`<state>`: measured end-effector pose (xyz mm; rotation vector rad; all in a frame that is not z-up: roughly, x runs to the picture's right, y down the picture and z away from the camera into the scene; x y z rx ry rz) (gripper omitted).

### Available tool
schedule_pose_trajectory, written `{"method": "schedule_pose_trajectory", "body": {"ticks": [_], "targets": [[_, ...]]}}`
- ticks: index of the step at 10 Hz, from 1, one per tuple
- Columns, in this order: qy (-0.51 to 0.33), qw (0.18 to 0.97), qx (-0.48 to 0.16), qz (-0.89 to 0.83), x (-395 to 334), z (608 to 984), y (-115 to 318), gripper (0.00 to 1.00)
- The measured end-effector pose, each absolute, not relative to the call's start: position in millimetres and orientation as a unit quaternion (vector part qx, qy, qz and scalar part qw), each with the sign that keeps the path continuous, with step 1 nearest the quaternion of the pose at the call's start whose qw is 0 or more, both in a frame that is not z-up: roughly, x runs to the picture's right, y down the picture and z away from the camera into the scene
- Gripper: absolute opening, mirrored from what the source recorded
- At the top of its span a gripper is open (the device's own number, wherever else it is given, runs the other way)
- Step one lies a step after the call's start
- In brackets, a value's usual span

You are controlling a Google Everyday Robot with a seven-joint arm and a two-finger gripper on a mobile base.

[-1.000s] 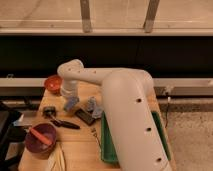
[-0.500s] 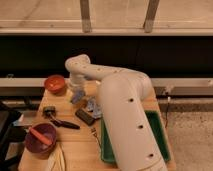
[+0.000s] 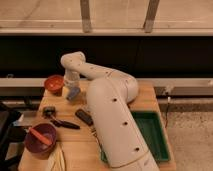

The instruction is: Wipe table surface with sponge

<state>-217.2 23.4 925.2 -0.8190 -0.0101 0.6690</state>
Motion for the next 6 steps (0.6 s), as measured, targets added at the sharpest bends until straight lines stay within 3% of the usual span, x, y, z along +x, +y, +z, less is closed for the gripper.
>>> {"method": "schedule_pose_trajectory", "body": {"ticks": [3,6], "targets": [[0.006,0.86,-0.406,0.308,-231.5,886.4,67.3,0.0],[0.008,0.853,-0.409,0.323,-228.8,868.7,83.2,0.0]]}}
